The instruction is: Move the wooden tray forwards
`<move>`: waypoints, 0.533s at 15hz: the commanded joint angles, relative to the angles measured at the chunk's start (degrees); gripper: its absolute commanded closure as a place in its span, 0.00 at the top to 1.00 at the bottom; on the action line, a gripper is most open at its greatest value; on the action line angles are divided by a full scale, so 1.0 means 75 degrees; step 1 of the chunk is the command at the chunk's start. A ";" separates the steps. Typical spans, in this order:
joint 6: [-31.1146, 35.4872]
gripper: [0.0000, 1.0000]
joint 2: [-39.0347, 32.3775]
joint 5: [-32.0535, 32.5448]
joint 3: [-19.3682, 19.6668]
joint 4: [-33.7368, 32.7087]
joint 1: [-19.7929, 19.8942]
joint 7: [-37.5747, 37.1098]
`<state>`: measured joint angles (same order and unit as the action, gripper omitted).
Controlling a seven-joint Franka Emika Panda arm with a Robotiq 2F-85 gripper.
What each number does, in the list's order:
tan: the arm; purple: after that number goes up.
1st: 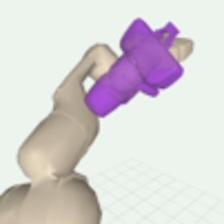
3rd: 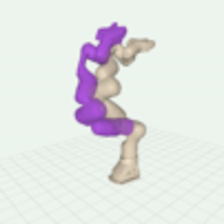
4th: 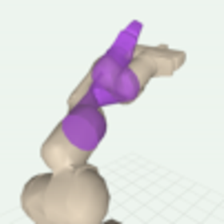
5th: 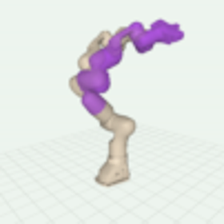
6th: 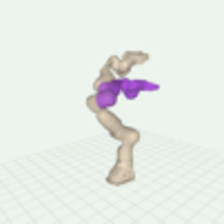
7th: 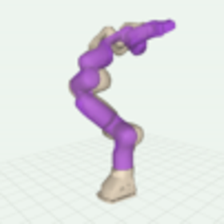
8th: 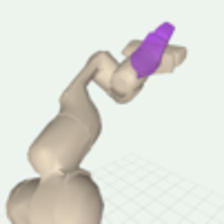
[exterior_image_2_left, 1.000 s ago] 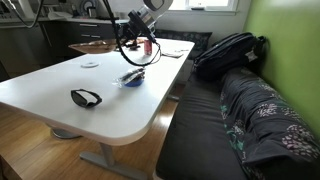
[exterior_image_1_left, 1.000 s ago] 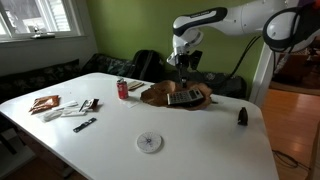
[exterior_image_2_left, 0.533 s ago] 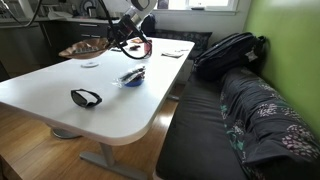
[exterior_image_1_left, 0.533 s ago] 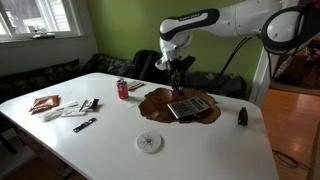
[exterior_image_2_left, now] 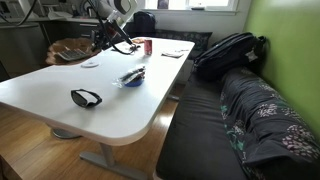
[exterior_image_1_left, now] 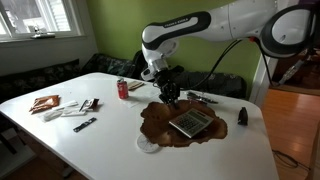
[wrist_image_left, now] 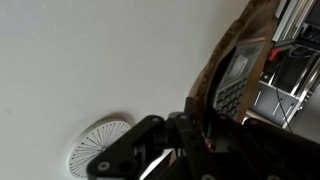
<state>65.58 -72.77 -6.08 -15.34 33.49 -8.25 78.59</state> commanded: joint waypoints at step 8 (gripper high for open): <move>-0.0270 0.03 -0.0057 0.0222 0.0111 0.0187 -0.0357 0.0033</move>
<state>65.76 -73.60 -5.68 -15.10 34.01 -8.82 80.25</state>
